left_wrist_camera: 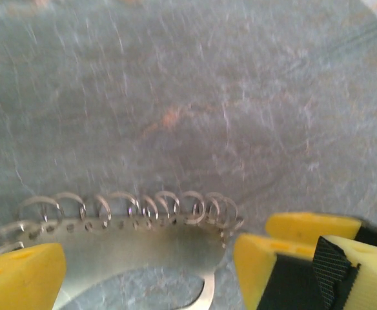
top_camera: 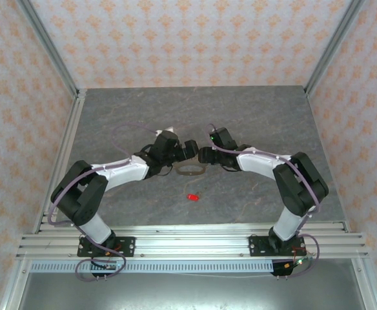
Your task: Put the keys on the keyring
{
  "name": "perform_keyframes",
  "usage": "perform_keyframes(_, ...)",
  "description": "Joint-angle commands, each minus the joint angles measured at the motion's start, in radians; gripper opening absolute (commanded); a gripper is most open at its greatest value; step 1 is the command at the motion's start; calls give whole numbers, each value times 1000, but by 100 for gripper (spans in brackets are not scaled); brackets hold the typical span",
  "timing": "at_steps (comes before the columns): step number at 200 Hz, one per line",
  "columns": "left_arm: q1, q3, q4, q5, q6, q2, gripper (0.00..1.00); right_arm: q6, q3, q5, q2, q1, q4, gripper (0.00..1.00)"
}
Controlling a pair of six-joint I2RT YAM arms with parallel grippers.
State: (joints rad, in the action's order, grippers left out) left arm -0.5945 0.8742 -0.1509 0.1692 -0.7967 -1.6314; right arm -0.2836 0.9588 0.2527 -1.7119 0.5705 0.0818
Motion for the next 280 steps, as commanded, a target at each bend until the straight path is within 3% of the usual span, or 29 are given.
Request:
perform_keyframes(1,-11,-33,-50,-19,-43,-6,100,10,30,8,-38,-3,-2,62)
perform_keyframes(75,-7,-29,-89,-58,-44,-79,100,-9,17,74,-72,-3,-36,59)
perform_keyframes(143,33,-2,-88,-59,-26,-129,100,4,30,51,-81,-3,-29,59)
perform_keyframes(280,85,90,-50,22,18,-147,100,67,4,19,5,-3,21,58)
